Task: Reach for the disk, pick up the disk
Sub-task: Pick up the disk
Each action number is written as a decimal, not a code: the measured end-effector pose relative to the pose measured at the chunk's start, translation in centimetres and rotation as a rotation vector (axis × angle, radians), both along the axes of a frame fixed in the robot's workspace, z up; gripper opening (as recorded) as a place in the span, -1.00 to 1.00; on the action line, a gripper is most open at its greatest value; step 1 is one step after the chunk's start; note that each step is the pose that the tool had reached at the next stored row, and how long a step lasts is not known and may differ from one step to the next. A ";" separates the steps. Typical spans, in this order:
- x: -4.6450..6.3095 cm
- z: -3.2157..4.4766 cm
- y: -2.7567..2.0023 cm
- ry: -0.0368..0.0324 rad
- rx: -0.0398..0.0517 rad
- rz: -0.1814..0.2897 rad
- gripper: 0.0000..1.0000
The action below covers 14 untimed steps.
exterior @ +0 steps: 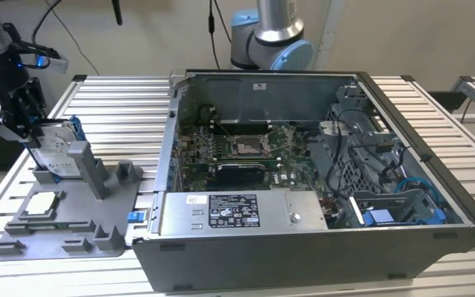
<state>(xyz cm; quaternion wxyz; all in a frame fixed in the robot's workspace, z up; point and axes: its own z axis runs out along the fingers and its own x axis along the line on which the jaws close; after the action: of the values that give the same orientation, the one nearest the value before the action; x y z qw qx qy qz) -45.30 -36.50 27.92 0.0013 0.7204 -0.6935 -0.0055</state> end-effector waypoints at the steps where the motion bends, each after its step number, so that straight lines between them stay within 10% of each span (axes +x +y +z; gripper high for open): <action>1: 0.0 -0.17 0.00 -0.0001 0.0000 -0.002 1.00; 8: 0.0 -0.60 0.00 0.0004 -0.0001 -0.004 1.00; 9: 0.0 -0.60 0.00 0.0004 -0.0001 -0.004 -1.00; 14: 0.0 -0.63 0.00 0.0001 0.0002 -0.004 -1.00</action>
<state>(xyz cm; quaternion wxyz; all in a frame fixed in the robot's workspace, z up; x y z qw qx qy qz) -45.31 -36.50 27.29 0.0012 0.7191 -0.6949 -0.0055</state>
